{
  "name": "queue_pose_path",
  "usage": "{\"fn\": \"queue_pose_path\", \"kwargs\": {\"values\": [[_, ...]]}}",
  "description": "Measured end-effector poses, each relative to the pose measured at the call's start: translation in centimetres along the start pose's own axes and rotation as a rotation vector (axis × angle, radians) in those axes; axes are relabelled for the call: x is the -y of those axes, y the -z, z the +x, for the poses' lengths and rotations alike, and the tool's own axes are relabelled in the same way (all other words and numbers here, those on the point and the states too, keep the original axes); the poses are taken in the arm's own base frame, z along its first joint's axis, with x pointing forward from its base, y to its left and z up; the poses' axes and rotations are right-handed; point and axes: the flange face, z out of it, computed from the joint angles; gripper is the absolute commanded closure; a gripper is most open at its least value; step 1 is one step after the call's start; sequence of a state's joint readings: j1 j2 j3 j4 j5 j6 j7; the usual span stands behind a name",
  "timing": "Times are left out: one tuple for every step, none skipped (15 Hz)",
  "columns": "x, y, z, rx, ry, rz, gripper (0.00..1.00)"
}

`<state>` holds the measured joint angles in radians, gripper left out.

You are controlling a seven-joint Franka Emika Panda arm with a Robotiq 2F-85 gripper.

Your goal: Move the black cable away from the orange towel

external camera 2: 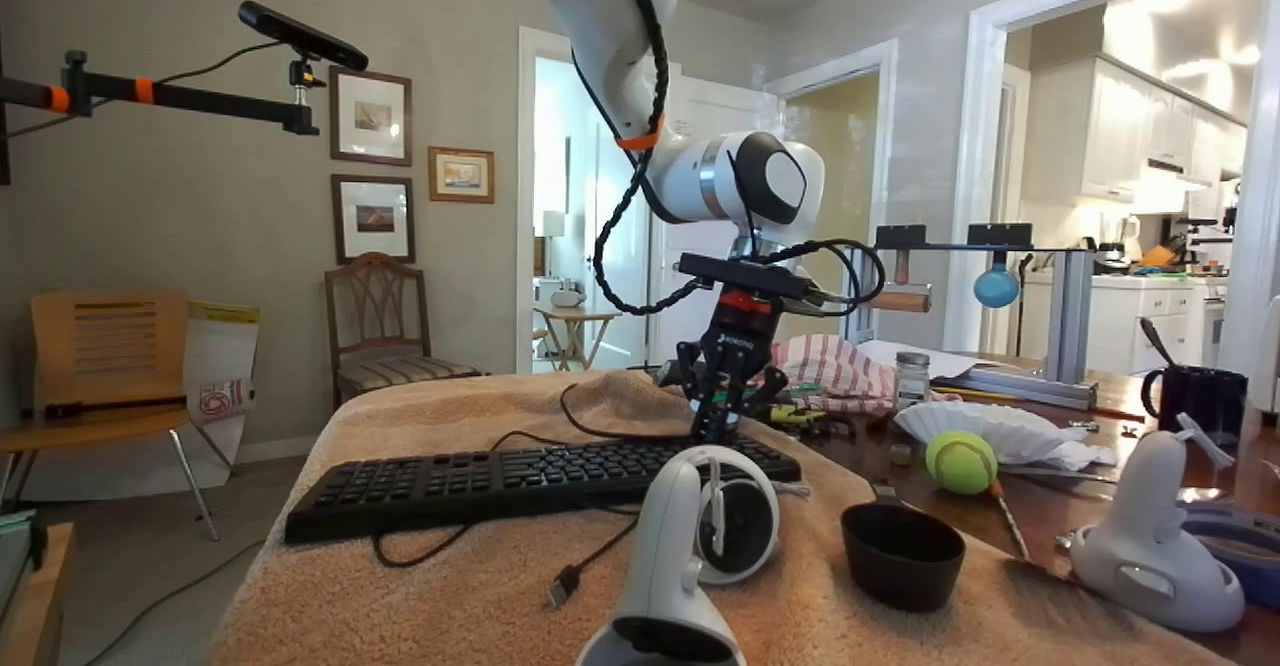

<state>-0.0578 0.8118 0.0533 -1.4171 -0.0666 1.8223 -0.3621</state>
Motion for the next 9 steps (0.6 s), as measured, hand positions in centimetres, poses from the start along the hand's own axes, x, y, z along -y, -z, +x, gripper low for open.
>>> {"fn": "queue_pose_path", "kwargs": {"values": [[0.2,0.1,0.0,-0.001,0.003,0.000,0.94],[0.5,0.3,0.1,-0.005,0.007,-0.001,0.94],[1.0,0.7,0.3,-0.018,0.022,-0.008,0.94],[1.6,1.4,0.7,-0.045,0.046,-0.020,0.94],[2.5,2.3,1.1,-0.083,0.085,-0.038,0.94],[3.5,3.3,1.6,-0.119,0.124,-0.055,0.94],[4.3,4.3,1.9,-0.146,0.160,-0.079,0.94],[5.0,5.2,2.2,-0.167,0.190,-0.105,0.94],[5.6,6.1,2.5,-0.183,0.210,-0.135,0.94]]}}
